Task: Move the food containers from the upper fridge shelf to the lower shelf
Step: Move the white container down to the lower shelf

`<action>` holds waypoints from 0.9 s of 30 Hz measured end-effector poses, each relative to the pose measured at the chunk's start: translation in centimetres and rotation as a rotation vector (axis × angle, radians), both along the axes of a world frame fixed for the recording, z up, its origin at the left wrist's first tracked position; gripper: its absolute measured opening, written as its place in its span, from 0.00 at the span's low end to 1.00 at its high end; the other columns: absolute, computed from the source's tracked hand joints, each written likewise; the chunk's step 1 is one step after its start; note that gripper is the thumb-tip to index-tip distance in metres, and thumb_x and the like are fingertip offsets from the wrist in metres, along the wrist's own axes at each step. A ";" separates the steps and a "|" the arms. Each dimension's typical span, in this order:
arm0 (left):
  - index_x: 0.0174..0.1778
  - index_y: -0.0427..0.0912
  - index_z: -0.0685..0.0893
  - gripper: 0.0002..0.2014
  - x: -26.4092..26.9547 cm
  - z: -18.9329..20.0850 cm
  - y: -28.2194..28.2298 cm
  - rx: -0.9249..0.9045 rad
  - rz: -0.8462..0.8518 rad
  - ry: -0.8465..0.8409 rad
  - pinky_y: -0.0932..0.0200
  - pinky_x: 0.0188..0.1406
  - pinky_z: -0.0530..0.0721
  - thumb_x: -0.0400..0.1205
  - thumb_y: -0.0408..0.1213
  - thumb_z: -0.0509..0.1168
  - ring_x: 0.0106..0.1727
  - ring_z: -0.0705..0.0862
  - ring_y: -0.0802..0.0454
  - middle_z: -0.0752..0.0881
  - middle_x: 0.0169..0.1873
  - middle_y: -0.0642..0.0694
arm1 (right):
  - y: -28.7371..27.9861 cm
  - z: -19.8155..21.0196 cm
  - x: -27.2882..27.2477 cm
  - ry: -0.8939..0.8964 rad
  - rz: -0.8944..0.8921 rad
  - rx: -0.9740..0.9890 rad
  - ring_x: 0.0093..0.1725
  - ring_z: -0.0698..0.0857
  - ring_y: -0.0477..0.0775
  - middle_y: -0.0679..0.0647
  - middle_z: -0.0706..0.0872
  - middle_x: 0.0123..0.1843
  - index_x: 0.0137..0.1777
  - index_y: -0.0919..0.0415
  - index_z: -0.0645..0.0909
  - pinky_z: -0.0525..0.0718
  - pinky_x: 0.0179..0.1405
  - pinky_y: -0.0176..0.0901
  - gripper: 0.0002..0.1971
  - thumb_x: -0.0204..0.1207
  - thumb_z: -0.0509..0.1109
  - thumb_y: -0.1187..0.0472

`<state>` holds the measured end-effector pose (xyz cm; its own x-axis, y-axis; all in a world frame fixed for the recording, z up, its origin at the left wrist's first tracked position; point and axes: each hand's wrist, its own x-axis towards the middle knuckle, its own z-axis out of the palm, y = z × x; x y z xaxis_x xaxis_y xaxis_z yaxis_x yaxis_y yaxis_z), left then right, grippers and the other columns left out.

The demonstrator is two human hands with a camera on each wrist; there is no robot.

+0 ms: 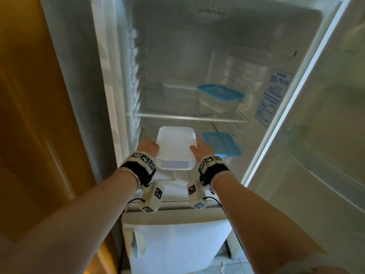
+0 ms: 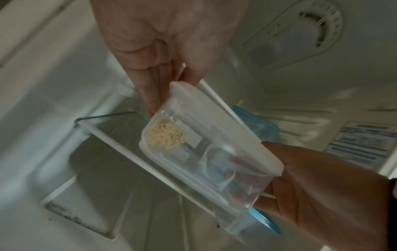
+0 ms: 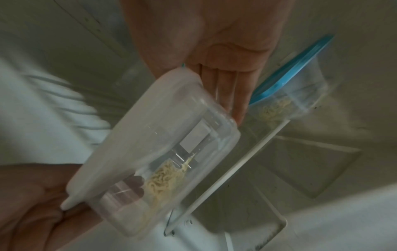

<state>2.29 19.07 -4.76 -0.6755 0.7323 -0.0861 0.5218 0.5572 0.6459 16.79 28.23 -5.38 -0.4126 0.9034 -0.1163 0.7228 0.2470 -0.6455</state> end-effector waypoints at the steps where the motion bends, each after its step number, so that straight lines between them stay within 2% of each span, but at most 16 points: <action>1: 0.63 0.30 0.82 0.18 -0.5 -0.4 0.8 -0.016 0.005 -0.006 0.51 0.63 0.78 0.84 0.32 0.53 0.65 0.81 0.35 0.83 0.64 0.30 | 0.9 -0.4 -0.7 -0.005 0.017 -0.008 0.76 0.71 0.62 0.61 0.70 0.79 0.80 0.61 0.64 0.68 0.76 0.49 0.25 0.83 0.56 0.57; 3: 0.63 0.31 0.82 0.18 -1.5 -1.1 2.3 -0.048 0.006 -0.015 0.51 0.65 0.77 0.84 0.31 0.51 0.66 0.81 0.35 0.83 0.64 0.31 | 2.9 -1.0 -2.0 -0.020 0.038 -0.040 0.77 0.70 0.61 0.59 0.69 0.80 0.81 0.58 0.61 0.68 0.77 0.50 0.26 0.83 0.55 0.55; 6: 0.65 0.31 0.81 0.19 -3.1 -2.1 4.4 -0.051 0.050 -0.019 0.50 0.68 0.75 0.85 0.30 0.50 0.68 0.80 0.37 0.82 0.66 0.33 | 5.8 -2.0 -3.9 -0.010 0.046 -0.076 0.74 0.74 0.62 0.60 0.72 0.78 0.80 0.56 0.63 0.73 0.71 0.48 0.26 0.83 0.57 0.55; 9: 0.68 0.32 0.80 0.18 -4.7 -3.1 6.3 -0.033 0.125 -0.075 0.51 0.70 0.74 0.86 0.33 0.54 0.69 0.79 0.37 0.81 0.67 0.32 | 7.9 -3.1 -6.0 0.005 0.077 -0.111 0.73 0.76 0.61 0.59 0.73 0.77 0.81 0.54 0.61 0.75 0.69 0.46 0.27 0.82 0.58 0.56; 13: 0.69 0.32 0.79 0.18 -6.5 -4.2 8.3 0.005 0.202 -0.121 0.55 0.70 0.75 0.85 0.32 0.57 0.69 0.80 0.39 0.82 0.67 0.34 | 10.1 -4.0 -8.3 0.026 0.129 -0.176 0.78 0.71 0.58 0.56 0.67 0.82 0.82 0.55 0.58 0.70 0.74 0.46 0.28 0.82 0.58 0.58; 16: 0.67 0.30 0.81 0.17 -7.6 -5.3 9.6 0.021 0.218 -0.136 0.51 0.70 0.76 0.84 0.30 0.58 0.68 0.81 0.37 0.83 0.66 0.32 | 11.4 -4.7 -9.5 0.043 0.136 -0.238 0.82 0.64 0.56 0.53 0.60 0.84 0.83 0.54 0.54 0.63 0.79 0.46 0.30 0.83 0.58 0.57; 20: 0.69 0.31 0.78 0.18 -8.7 -5.8 10.6 0.022 0.242 -0.162 0.51 0.71 0.75 0.84 0.29 0.57 0.70 0.79 0.38 0.81 0.68 0.32 | 12.5 -5.7 -10.7 0.023 0.155 -0.248 0.81 0.67 0.57 0.53 0.64 0.83 0.83 0.53 0.56 0.66 0.81 0.51 0.31 0.81 0.60 0.56; 27: 0.76 0.33 0.71 0.22 -9.2 -5.9 11.5 -0.022 0.205 -0.105 0.54 0.73 0.72 0.84 0.26 0.55 0.75 0.74 0.41 0.74 0.75 0.34 | 12.9 -6.1 -11.4 0.034 0.186 -0.251 0.82 0.64 0.56 0.54 0.61 0.84 0.84 0.56 0.51 0.62 0.82 0.47 0.34 0.82 0.62 0.55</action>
